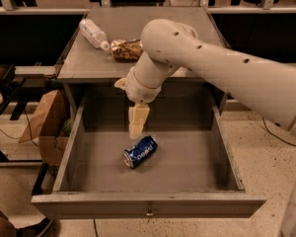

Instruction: Pick pepsi can from top drawer and place on counter

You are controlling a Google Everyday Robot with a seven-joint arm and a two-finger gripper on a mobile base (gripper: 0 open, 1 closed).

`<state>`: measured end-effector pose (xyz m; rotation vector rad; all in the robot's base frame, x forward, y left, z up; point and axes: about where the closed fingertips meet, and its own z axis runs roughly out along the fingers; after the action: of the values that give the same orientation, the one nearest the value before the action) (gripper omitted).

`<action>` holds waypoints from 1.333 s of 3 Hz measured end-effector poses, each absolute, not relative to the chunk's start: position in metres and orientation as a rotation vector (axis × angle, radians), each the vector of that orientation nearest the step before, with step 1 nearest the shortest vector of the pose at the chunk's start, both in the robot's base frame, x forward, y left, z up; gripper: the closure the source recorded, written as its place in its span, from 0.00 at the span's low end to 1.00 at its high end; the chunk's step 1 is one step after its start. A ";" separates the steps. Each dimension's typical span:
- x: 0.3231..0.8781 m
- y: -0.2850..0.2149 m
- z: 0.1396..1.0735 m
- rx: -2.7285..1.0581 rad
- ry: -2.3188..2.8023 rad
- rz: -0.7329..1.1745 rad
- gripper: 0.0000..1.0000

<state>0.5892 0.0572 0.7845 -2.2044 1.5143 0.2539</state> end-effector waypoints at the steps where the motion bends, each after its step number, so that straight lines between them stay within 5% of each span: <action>1: 0.588 0.049 0.730 -2.217 1.573 0.328 0.00; 3: 0.599 0.064 0.631 -2.136 1.686 0.457 0.00; 4: 0.614 0.089 0.601 -2.101 1.709 0.517 0.19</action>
Offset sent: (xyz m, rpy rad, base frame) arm -0.0006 -0.0164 -0.1693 0.0061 0.2026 -0.1064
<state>0.6142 0.0894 0.6005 -2.1013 1.7091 0.5170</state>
